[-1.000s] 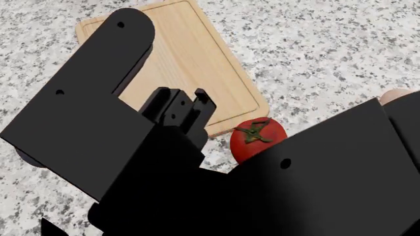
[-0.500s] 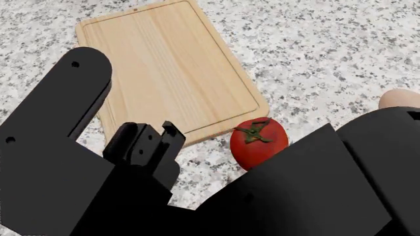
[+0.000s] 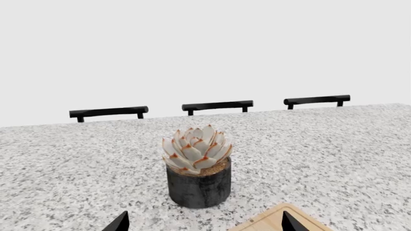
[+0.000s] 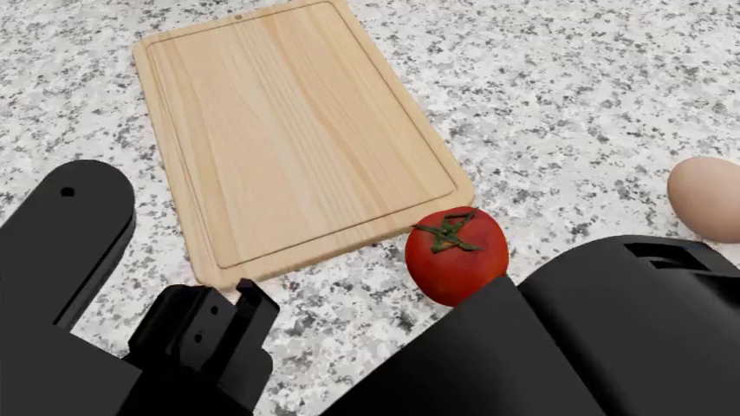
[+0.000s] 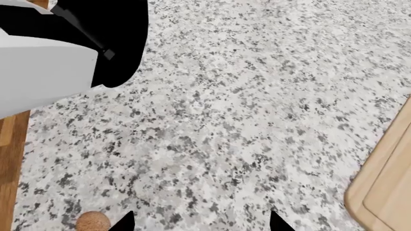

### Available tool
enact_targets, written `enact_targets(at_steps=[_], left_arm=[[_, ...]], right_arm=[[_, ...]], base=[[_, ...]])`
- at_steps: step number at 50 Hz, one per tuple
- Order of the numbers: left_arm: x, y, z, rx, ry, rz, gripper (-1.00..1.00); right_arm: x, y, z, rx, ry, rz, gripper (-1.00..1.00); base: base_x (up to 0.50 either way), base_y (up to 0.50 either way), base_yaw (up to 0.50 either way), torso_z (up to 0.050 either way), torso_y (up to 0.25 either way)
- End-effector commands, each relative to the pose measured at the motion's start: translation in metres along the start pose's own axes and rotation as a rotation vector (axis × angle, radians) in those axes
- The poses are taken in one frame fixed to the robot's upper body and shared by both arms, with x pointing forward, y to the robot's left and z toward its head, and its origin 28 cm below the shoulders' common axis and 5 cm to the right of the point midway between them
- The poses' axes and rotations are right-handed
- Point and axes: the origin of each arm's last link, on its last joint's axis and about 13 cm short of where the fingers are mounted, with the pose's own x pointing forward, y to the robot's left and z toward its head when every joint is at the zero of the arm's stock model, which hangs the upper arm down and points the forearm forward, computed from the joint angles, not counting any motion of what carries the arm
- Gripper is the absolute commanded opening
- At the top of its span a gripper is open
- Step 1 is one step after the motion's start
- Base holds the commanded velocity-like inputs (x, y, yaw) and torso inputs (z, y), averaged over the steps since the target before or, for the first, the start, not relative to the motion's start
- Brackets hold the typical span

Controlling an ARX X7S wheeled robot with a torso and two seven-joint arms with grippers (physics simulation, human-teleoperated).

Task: Clear the non-vegetable object off the cutting board and place the vegetables onto it.

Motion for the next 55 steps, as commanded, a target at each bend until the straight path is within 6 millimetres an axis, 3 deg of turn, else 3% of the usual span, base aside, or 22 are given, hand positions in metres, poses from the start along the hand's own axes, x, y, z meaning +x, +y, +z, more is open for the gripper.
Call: enact_targets(at_steps=[1, 55], left_arm=[[-0.002, 0.001, 0.002, 0.0, -0.006, 0.005, 1.0], [-0.007, 0.007, -0.001, -0.006, -0.009, 0.03, 1.0]], right_arm=[[0.006, 0.008, -0.002, 0.011, 0.006, 0.053, 1.0], [0.04, 0.034, -0.024, 0.12, 0.04, 0.269, 1.0]], base=[[0.0, 0.0, 0.0, 0.0, 0.0], [0.0, 0.0, 0.0, 0.0, 0.0]])
